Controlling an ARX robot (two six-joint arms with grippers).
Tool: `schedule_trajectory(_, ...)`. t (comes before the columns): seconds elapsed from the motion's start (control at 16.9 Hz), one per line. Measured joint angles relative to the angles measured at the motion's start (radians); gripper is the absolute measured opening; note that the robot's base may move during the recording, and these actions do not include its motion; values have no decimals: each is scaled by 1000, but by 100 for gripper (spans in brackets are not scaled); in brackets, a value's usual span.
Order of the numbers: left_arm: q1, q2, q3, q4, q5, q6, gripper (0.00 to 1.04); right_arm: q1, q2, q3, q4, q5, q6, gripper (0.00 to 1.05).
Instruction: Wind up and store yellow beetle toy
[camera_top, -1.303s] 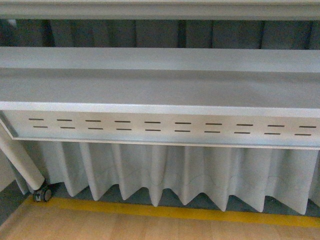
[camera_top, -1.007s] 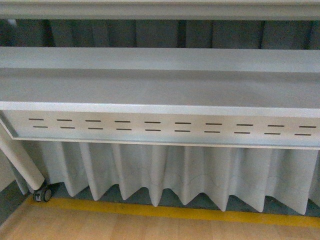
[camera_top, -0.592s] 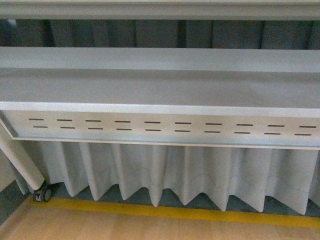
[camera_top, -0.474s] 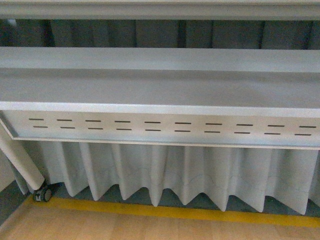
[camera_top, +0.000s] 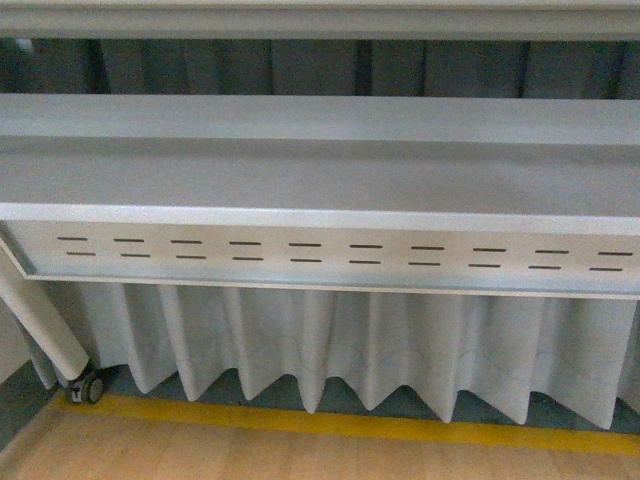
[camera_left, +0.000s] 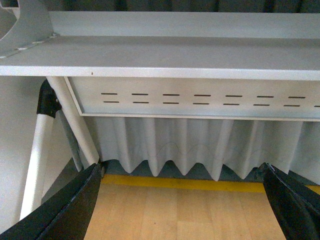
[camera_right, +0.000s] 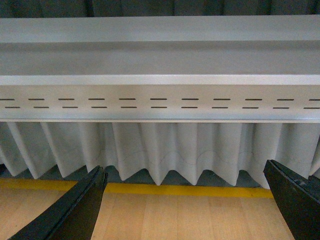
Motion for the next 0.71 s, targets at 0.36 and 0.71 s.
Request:
schedule_trajectory(0.36,0,0,0,0,0,0,98,0,0,0,0,0,0,98)
schedule_trajectory(0.71,0,0,0,0,0,0,98,0,0,0,0,0,0,98)
